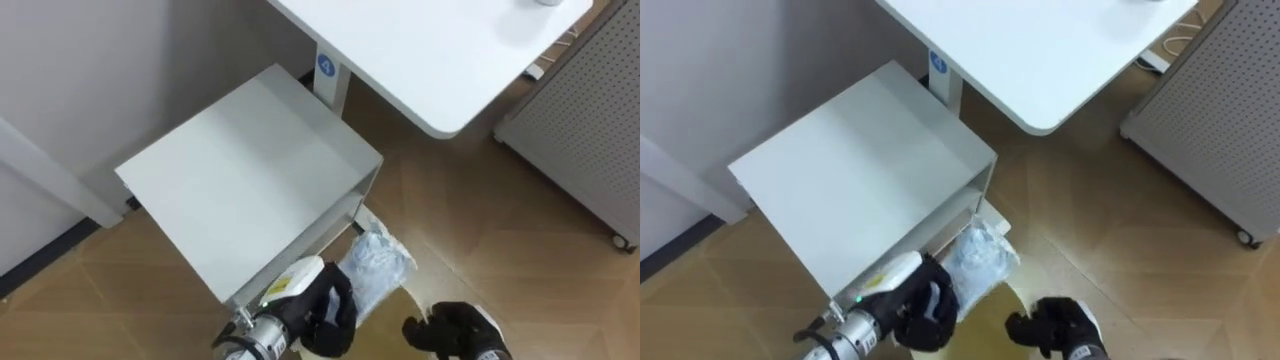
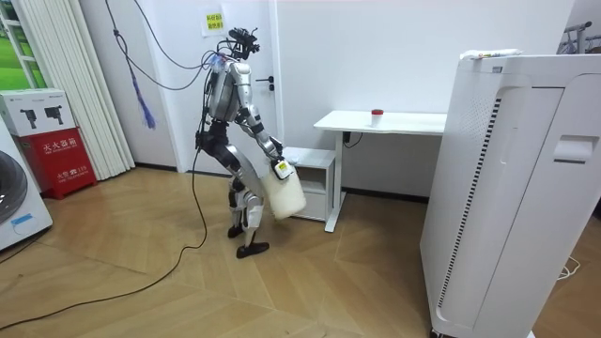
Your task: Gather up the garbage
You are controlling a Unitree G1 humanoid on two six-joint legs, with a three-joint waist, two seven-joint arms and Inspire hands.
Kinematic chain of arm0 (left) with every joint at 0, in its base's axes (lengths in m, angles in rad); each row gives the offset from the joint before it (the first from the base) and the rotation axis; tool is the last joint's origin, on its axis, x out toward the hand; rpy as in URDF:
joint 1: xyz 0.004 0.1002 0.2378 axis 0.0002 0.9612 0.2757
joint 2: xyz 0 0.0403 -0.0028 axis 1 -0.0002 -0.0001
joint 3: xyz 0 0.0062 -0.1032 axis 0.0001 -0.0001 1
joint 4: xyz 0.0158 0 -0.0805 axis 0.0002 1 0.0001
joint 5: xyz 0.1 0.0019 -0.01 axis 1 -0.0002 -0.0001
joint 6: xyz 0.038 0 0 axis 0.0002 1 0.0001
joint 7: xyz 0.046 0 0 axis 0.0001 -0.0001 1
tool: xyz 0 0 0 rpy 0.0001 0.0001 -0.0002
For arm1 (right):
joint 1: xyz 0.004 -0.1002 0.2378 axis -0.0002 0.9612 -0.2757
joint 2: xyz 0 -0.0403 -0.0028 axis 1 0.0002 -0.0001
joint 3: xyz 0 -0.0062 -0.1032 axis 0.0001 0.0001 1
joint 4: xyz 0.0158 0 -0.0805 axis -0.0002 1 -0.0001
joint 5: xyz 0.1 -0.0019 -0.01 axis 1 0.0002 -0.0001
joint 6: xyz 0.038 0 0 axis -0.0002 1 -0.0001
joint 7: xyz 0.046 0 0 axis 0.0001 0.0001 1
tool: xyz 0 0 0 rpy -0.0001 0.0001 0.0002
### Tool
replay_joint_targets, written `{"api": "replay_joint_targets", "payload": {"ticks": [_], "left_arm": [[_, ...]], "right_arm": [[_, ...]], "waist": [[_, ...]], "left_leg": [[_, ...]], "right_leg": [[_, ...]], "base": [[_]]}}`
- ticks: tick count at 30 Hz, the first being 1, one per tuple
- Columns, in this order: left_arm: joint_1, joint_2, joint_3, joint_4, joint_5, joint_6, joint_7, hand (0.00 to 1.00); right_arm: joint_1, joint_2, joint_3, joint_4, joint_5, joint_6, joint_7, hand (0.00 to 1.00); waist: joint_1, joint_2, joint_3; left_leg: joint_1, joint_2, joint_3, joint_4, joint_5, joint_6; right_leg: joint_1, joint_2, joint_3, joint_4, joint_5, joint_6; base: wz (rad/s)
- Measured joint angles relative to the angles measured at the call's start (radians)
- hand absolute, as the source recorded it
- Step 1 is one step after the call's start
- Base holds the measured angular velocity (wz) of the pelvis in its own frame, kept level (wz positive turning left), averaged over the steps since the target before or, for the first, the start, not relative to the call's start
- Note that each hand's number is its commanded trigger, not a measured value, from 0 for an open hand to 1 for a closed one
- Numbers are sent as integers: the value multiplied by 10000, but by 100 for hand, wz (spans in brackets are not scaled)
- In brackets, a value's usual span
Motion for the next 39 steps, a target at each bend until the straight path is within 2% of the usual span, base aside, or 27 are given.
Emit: {"api": "replay_joint_targets", "payload": {"ticks": [14,15,16,17,18,33,39], "left_arm": [[0,-233,-141,-94,-17,-209,-1298,100],[4,-237,-179,-94,-17,-209,-1400,66],[10,-234,-190,-94,-13,-210,-1543,54],[55,-226,-206,-93,-13,-209,-1644,11],[91,-218,-220,-93,-15,-209,-1694,0],[685,-110,-558,-101,-2,-196,-1954,0],[861,-94,-523,-216,4,-176,-1945,0]], "right_arm": [[-85,-13,-3,-133,428,-167,656,100],[-90,-24,-3,-130,427,-167,720,100],[-106,-26,-3,-119,427,-167,755,100],[-122,-27,-1,-111,433,-167,811,100],[-128,-27,-1,-106,441,-167,853,100],[-64,-52,24,-52,651,-164,963,100],[161,-162,12,-57,1178,-166,951,100]], "waist": [[23,-60,-13],[23,-60,-13],[28,-60,-13],[27,-60,-13],[26,-60,-13],[287,-51,-16],[318,-48,-59]], "left_leg": [[-16,-92,192,-230,17,19],[-22,-113,193,-249,18,18],[-36,-125,192,-253,18,18],[-42,-136,197,-250,18,18],[-41,-139,198,-249,18,19],[-24,-146,241,-378,23,11],[77,-165,254,-377,26,13]], "right_leg": [[-220,-70,90,-2,-1,4],[-236,-69,90,-2,-4,11],[-254,-65,92,-16,-6,14],[-263,-68,95,-29,-8,16],[-262,-69,95,-35,-9,18],[-288,-73,109,-70,-12,23],[-177,-101,58,-171,2,43]], "base": [[-1],[0],[0],[0],[0],[0],[0]]}}
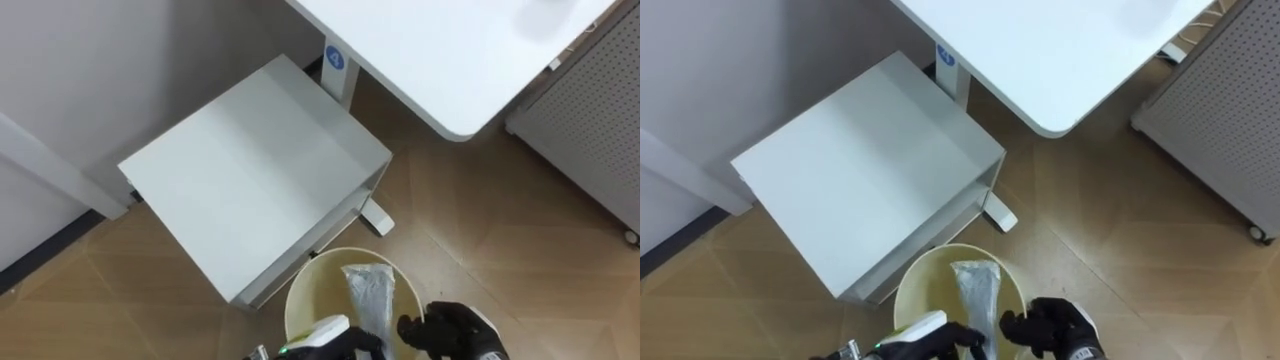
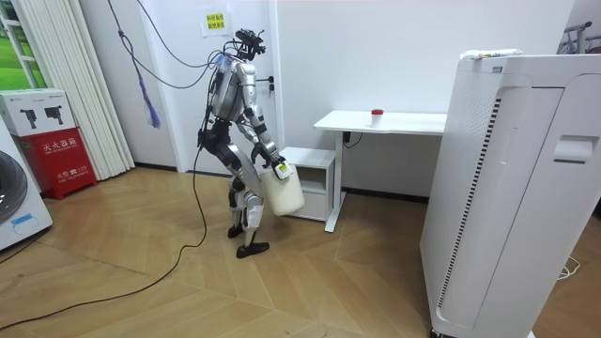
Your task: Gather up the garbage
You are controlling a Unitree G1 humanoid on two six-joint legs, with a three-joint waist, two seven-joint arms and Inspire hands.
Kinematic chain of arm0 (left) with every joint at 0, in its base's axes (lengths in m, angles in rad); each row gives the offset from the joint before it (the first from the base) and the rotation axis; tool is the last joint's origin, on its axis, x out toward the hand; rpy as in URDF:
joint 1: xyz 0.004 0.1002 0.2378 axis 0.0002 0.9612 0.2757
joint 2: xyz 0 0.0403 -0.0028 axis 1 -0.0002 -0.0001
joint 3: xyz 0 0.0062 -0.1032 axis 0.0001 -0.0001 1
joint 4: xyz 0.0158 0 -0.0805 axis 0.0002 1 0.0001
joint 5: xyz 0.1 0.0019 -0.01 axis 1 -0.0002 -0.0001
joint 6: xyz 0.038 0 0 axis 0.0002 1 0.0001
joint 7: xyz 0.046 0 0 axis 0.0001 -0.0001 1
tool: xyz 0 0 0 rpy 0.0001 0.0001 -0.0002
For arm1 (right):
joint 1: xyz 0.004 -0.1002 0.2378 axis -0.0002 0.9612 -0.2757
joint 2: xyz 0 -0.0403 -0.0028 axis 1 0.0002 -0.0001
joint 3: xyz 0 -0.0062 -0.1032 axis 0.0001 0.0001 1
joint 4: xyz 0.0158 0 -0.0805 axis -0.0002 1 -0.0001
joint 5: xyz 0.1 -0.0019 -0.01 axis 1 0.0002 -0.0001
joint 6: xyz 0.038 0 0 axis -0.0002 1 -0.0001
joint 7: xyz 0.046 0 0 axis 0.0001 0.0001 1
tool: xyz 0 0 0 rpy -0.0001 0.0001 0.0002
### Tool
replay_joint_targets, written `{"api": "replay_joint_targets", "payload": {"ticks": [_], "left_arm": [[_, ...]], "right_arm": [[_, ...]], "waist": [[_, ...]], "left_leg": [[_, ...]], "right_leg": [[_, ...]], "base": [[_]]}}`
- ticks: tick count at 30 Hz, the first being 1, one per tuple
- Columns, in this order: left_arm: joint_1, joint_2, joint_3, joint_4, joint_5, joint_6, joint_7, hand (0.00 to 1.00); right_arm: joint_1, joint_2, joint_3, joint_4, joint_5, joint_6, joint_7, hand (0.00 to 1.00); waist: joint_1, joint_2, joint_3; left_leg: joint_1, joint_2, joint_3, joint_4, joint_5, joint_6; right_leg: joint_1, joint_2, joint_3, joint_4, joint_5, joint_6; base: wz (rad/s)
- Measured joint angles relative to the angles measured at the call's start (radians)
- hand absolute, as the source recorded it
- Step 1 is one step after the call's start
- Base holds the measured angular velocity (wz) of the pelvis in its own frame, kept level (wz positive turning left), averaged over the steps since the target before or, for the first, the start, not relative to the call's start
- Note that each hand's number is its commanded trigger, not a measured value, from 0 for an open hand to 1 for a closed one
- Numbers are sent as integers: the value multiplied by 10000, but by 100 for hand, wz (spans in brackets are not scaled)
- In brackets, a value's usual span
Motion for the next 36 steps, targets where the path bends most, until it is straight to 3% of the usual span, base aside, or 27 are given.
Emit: {"api": "replay_joint_targets", "payload": {"ticks": [6,11,18,20,22,23,27,28,32,36], "left_arm": [[70,128,191,-177,33,-3,20,0],[340,374,707,-563,297,-10,22,0],[770,686,1397,-1961,213,-17,45,0],[956,697,1648,-2276,223,-20,45,0],[1380,789,2061,-2798,421,-16,48,0],[1519,834,2180,-3006,422,-14,62,0],[2193,966,2943,-4019,569,-14,121,0],[2219,959,3079,-4096,568,-14,181,0],[2324,945,3596,-4441,551,-14,267,0],[2878,848,4205,-5422,479,-19,445,0]], "right_arm": [[56,-55,-71,157,111,4,3,100],[469,-62,-841,326,133,-55,111,100],[1555,-180,-1937,213,381,-191,104,100],[1912,-234,-1972,-84,337,-192,83,100],[2388,-250,-2036,-659,-182,-187,123,100],[2449,-250,-2036,-817,-340,-183,139,100],[2735,-201,-2039,-1342,-852,-183,215,100],[2755,-203,-2047,-1356,-861,-182,211,100],[3043,-205,-2291,-1377,-845,-183,233,100],[3419,-295,-2854,-1761,-861,-211,190,100]], "waist": [[-15,1,-1],[-1,89,-58],[-86,325,-214],[-78,337,-228],[-43,291,-318],[-9,280,-326],[-26,283,-355],[-25,279,-360],[-111,265,-443],[-126,260,-478]], "left_leg": [[650,9,10,-116,-3,-9],[1546,-25,16,-539,37,-36],[2670,-222,120,-1132,39,-34],[3114,-261,299,-1397,35,-39],[3672,-238,701,-1683,-48,-120],[3812,-194,892,-1741,-75,-140],[4884,80,1746,-2088,-261,-390],[5183,127,1851,-2154,-312,-473],[5840,191,1937,-2417,-383,-656],[6351,207,1946,-2720,-330,-747]], "right_leg": [[653,29,-35,-121,0,-1],[1638,33,-106,-646,103,56],[2787,24,-65,-1447,275,239],[3111,11,-35,-1652,318,283],[3320,15,-20,-1823,369,287],[3339,28,-35,-1843,412,272],[3983,-74,-1264,-2120,694,-9],[4179,-42,-1356,-2169,709,-35],[4818,199,-1388,-2677,759,-116],[5246,300,-1279,-2868,759,-117]], "base": [[0],[-1],[-4],[-21],[-51],[-82],[-74],[-68],[-25],[-12]]}}
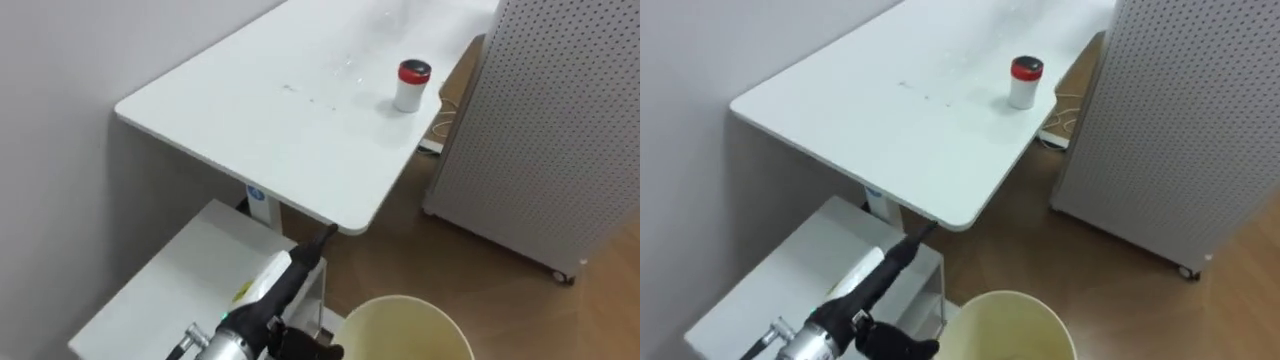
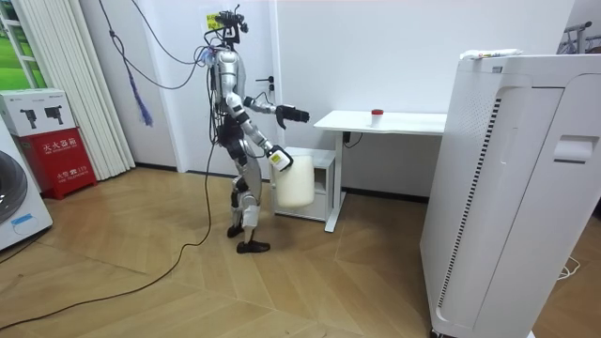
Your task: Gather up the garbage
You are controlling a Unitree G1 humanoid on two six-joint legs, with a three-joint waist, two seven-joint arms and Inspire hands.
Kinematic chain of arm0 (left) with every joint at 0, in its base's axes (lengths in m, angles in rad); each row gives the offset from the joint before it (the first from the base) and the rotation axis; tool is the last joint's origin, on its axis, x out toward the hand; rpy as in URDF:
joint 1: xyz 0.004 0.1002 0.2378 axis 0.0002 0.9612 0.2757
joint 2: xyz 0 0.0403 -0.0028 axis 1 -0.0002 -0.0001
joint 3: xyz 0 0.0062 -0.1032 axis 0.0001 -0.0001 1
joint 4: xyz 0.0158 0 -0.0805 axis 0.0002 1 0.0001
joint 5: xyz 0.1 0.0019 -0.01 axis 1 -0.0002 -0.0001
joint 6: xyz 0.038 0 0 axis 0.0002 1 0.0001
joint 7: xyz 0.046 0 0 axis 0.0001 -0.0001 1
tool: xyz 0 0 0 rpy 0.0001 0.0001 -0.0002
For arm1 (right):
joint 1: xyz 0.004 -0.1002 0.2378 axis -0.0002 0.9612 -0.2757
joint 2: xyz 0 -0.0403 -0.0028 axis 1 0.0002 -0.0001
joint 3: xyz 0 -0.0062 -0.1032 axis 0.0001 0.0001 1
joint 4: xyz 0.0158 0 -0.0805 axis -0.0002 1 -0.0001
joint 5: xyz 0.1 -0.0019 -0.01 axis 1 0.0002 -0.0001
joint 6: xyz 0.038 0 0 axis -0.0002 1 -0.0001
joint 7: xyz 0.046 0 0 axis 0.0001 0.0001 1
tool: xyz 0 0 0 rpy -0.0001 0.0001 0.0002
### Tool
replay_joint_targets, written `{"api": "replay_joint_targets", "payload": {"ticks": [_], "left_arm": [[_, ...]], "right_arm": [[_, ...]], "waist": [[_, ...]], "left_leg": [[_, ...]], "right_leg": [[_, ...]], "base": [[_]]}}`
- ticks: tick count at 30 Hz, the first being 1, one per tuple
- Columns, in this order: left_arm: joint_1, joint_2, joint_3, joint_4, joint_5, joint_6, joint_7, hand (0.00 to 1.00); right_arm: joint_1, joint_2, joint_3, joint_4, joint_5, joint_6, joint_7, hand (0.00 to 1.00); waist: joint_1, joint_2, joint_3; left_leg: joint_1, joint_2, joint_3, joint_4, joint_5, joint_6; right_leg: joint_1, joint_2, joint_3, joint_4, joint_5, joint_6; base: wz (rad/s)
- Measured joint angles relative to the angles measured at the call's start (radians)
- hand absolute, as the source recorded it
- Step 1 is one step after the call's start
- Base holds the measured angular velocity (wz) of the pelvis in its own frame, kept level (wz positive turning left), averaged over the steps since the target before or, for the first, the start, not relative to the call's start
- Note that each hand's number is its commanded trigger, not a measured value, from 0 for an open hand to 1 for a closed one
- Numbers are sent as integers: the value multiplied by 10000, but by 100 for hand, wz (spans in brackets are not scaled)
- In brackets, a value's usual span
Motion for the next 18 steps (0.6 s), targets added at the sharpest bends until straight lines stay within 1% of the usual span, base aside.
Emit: {"api": "replay_joint_targets", "payload": {"ticks": [2,4,5,6,7,8,9,10,11,12,13,14,15,16,18], "left_arm": [[237,-12,287,-411,-71,0,21,0],[641,-84,630,-828,-318,0,245,0],[721,-98,687,-892,-401,0,312,0],[815,-114,759,-1034,-506,0,453,0],[816,-137,823,-1138,-511,0,541,0],[817,-181,880,-1202,-514,0,580,0],[818,-239,988,-1323,-513,-1,678,0],[826,-236,1087,-1447,-513,-1,715,0],[884,-234,1181,-1551,-514,-1,770,0],[949,-216,1234,-1650,-514,-1,796,0],[1154,-200,1386,-1921,-503,-4,860,0],[1324,-205,1486,-2147,-494,-6,985,0],[1380,-201,1511,-2242,-486,-9,1050,0],[1524,-189,1611,-2421,-485,-18,1156,0],[1489,-192,1675,-2447,-483,-58,1272,0]], "right_arm": [[277,1,-248,-329,0,-21,17,100],[537,12,-272,-657,47,-99,33,100],[536,29,-272,-657,46,-104,40,100],[536,44,-272,-656,44,-131,131,100],[535,48,-262,-655,-20,-159,258,100],[537,59,-260,-661,-84,-187,293,100],[541,92,-261,-661,-285,-192,369,100],[552,110,-259,-659,-407,-189,458,100],[550,105,-257,-662,-444,-189,494,100],[552,105,-254,-663,-445,-189,512,100],[555,96,-237,-662,-513,-189,534,100],[554,56,-220,-662,-573,-189,528,100],[559,29,-191,-661,-575,-189,527,100],[568,32,-110,-661,-568,-189,528,100],[685,57,-70,-662,-589,-190,538,100]], "waist": [[7,-7,-3],[140,-12,-3],[145,-14,-2],[147,-20,0],[150,-27,4],[160,-37,10],[198,-61,9],[371,-92,9],[520,-108,5],[592,-113,1],[736,-132,-7],[879,-125,-24],[939,-113,-26],[940,-94,-32],[850,-97,-40]], "left_leg": [[256,-4,2,-115,19,-44],[647,39,-107,-36,19,-46],[743,33,-205,-17,18,-46],[888,-10,-508,-5,16,-50],[991,-27,-684,-8,9,-63],[1041,-35,-738,-12,-5,-87],[1120,-98,-1054,-7,-57,-174],[1199,-143,-1671,-6,-65,-187],[1292,-209,-2415,-6,-69,-194],[1347,-240,-2768,-6,-73,-200],[1455,-311,-3365,-35,-80,-211],[1510,-365,-3821,-49,-80,-211],[1526,-370,-3978,-59,-81,-213],[1549,-376,-4253,-101,-87,-224],[1592,-372,-4411,-165,-113,-268]], "right_leg": [[204,57,44,-117,0,0],[446,111,50,-123,-12,-17],[512,119,52,-119,-21,-32],[623,133,108,-99,-57,-71],[651,172,194,-95,-76,-91],[646,201,234,-115,-87,-109],[642,321,428,-101,-118,-156],[628,470,692,-105,-103,-193],[623,623,980,-116,-63,-261],[622,720,1159,-119,-43,-290],[624,911,1595,-106,-15,-322],[570,1081,1972,-78,71,-368],[528,1147,2109,-78,118,-395],[508,1203,2155,-86,166,-439],[462,1316,2297,-100,185,-442]], "base": [[-15],[-39],[-44],[-38],[-37],[-41],[-55],[-85],[-83],[-91],[-94],[-96],[-84],[-45],[-27]]}}
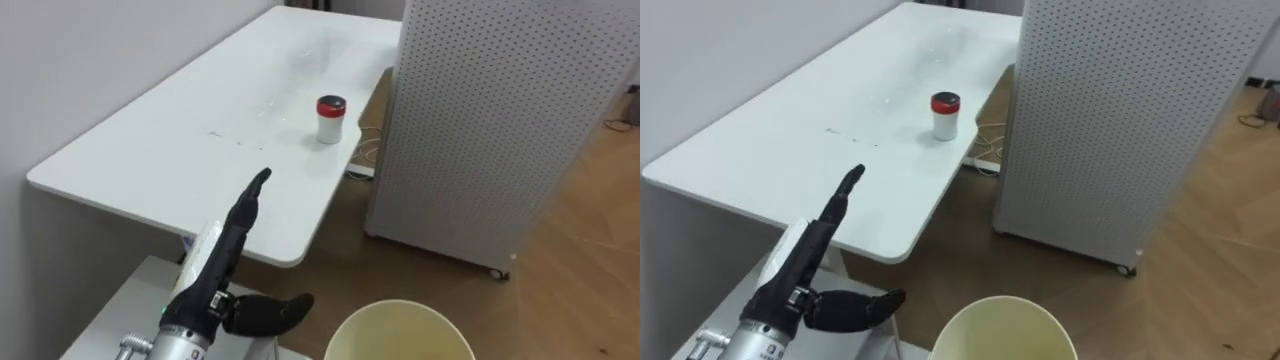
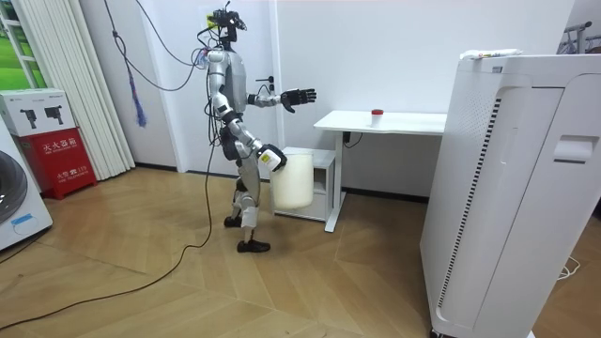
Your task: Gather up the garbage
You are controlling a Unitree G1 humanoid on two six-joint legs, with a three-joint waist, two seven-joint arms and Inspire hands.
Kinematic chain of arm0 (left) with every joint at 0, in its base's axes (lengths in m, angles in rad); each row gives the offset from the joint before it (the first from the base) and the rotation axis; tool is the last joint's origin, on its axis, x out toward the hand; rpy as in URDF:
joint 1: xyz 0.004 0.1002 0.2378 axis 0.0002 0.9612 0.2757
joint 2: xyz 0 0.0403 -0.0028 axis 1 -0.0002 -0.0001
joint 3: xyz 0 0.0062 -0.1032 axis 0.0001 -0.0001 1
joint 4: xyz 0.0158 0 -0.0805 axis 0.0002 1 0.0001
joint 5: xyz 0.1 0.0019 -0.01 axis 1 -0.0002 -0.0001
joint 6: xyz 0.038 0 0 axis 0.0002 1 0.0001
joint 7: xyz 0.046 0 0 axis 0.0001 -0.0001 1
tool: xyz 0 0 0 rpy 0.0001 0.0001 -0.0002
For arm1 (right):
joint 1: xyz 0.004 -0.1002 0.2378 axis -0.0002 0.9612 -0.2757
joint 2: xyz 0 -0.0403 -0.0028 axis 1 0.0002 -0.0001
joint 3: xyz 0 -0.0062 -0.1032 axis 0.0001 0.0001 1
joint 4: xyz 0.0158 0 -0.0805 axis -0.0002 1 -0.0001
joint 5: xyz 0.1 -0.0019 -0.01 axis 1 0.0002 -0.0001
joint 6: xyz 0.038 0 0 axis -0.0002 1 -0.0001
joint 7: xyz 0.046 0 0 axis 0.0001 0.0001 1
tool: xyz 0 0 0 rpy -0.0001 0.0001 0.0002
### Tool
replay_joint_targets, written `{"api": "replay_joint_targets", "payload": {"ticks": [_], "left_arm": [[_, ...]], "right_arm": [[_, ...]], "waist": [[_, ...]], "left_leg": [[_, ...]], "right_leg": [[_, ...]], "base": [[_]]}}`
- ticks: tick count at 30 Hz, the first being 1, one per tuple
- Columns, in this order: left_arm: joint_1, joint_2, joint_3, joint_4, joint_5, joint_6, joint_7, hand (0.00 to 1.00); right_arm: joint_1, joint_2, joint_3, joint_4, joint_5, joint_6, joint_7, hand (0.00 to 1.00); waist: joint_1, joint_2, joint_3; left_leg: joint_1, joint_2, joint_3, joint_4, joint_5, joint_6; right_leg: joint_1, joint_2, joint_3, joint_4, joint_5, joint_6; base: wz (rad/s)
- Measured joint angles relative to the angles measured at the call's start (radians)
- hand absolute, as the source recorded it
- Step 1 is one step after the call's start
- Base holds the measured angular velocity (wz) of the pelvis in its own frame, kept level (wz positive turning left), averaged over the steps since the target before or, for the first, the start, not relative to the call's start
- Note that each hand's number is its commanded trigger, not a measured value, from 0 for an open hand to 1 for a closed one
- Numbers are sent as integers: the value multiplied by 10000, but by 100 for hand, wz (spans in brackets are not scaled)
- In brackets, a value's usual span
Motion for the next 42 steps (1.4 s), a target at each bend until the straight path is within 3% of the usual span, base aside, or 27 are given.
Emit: {"api": "replay_joint_targets", "payload": {"ticks": [11,15,20,22,24,26,27,28,29,30,31,32,33,34,35,37,39,40,41,42], "left_arm": [[-29,-23,143,-46,101,-175,892,0],[-29,-24,202,-45,44,-195,1343,0],[-25,-5,206,-45,-7,-221,1734,0],[-28,-15,321,-44,36,-346,1869,0],[-23,-48,525,107,38,-481,1876,0],[-11,-42,619,508,-20,-535,1882,0],[57,-23,640,590,-18,-535,1878,0],[63,-83,608,587,1,-557,1877,0],[66,-131,604,588,2,-581,1875,0],[95,-224,599,633,-25,-716,1876,0],[122,-294,600,736,-31,-970,1876,0],[132,-315,600,897,-31,-1144,1876,0],[138,-314,600,963,-38,-1163,1876,0],[165,-311,609,1027,-111,-1166,1876,0],[217,-327,634,1028,-315,-1165,1865,0],[256,-337,699,1043,-394,-1164,1821,0],[371,-359,821,1061,-391,-1164,1762,0],[463,-369,876,1133,-384,-1164,1758,0],[485,-366,894,1176,-385,-1163,1745,0],[484,-354,912,1189,-385,-1156,1650,0]], "right_arm": [[407,163,-30,-68,-552,2,-136,100],[404,240,-13,-93,-583,2,-182,100],[409,271,-5,-86,-582,13,-77,100],[396,270,-6,-87,-599,17,127,100],[400,306,-2,-73,-608,20,347,100],[417,311,100,14,-574,18,459,100],[432,307,200,62,-589,16,508,100],[480,246,197,81,-595,15,519,100],[489,196,197,87,-595,16,506,100],[520,141,195,85,-613,18,436,100],[555,119,181,87,-622,22,344,100],[580,96,184,112,-623,22,268,100],[588,87,203,131,-612,23,215,100],[594,84,219,144,-609,23,89,100],[585,90,224,143,-610,25,5,100],[593,92,242,184,-610,29,2,100],[576,88,312,202,-628,160,17,100],[583,87,350,202,-631,258,20,100],[581,85,363,201,-629,284,22,100],[579,86,357,185,-594,328,20,100]], "waist": [[-274,42,-26],[-31,55,-31],[53,86,-19],[89,139,-11],[178,155,13],[350,133,29],[324,37,88],[372,128,141],[390,159,178],[499,204,182],[571,105,176],[660,7,184],[707,-2,175],[859,-6,158],[949,-20,137],[1069,-16,55],[1246,-7,-75],[1271,-41,-164],[1274,-75,-198],[1207,-143,-202]], "left_leg": [[403,-133,232,-489,-2,-4],[739,-217,819,-849,-2,-4],[827,-304,883,-1016,-11,-18],[837,-114,1339,-990,-250,-262],[825,101,1668,-655,-574,-354],[559,345,2002,586,-768,-391],[71,523,1892,2201,-748,-368],[-761,716,1281,4016,-479,-211],[-1173,759,897,4794,-209,-119],[-1962,528,346,5713,-83,29],[-2634,37,249,5658,-173,151],[-3208,-391,214,5164,-151,130],[-3498,-580,200,4800,-87,116],[-3869,-904,183,3624,77,38],[-4085,-1124,-38,2134,528,89],[-4167,-1243,-442,340,1094,164],[-4108,-991,-671,-360,1619,195],[-4003,-971,-660,-300,2150,204],[-3966,-989,-619,-247,2329,222],[-3887,-1064,-524,-107,2479,322]], "right_leg": [[25,-12,242,21,87,126],[-147,-9,327,194,156,186],[-372,-11,303,185,344,200],[-578,-27,-357,400,338,85],[-718,-13,-823,771,125,-144],[-683,-38,-1043,1148,-423,-336],[-671,10,-874,1444,-709,-455],[-535,264,-412,1581,-748,-515],[-462,466,-140,1592,-753,-569],[-377,684,305,1588,-751,-659],[-293,721,742,1564,-766,-689],[-142,737,1116,1468,-772,-711],[-71,752,1219,1387,-763,-731],[74,821,1411,1244,-772,-764],[171,859,1469,1163,-801,-814],[328,1006,1455,1148,-984,-910],[568,1026,1312,1219,-1310,-892],[761,857,1064,1240,-1567,-782],[849,702,860,1269,-1719,-719],[1053,369,415,1259,-1980,-564]], "base": [[-10],[-40],[-33],[-33],[-39],[-31],[-30],[-25],[-16],[-15],[-26],[-28],[-35],[-42],[-45],[-53],[-69],[-45],[-35],[-15]]}}
